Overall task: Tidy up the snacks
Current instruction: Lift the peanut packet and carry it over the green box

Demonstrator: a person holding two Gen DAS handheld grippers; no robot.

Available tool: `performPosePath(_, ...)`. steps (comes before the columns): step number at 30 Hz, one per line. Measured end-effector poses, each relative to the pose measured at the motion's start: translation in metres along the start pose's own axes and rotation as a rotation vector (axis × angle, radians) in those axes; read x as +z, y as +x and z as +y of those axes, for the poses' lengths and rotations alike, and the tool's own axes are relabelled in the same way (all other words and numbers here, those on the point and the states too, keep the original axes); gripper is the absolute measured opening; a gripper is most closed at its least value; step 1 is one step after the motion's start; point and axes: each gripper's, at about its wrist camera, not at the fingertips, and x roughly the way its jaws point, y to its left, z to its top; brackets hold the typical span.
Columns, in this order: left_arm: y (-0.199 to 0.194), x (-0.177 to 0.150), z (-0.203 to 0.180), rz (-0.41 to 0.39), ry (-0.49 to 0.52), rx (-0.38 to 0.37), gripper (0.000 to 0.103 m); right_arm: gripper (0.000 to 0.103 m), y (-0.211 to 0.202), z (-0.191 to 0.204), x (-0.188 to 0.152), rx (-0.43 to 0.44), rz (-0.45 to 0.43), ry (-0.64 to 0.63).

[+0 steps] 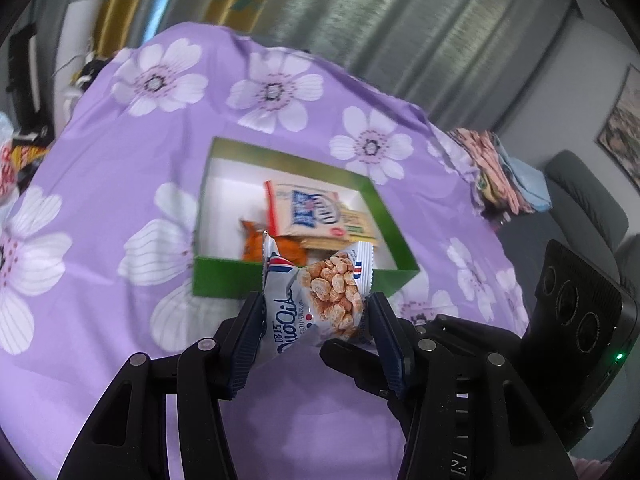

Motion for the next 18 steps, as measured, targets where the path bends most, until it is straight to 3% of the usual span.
performPosePath(18,0.050,0.032,-0.066,0.043,0.132,-0.026,0.054,0.022,-0.038,-0.061,-0.001,-0.085,-0.093,0.110)
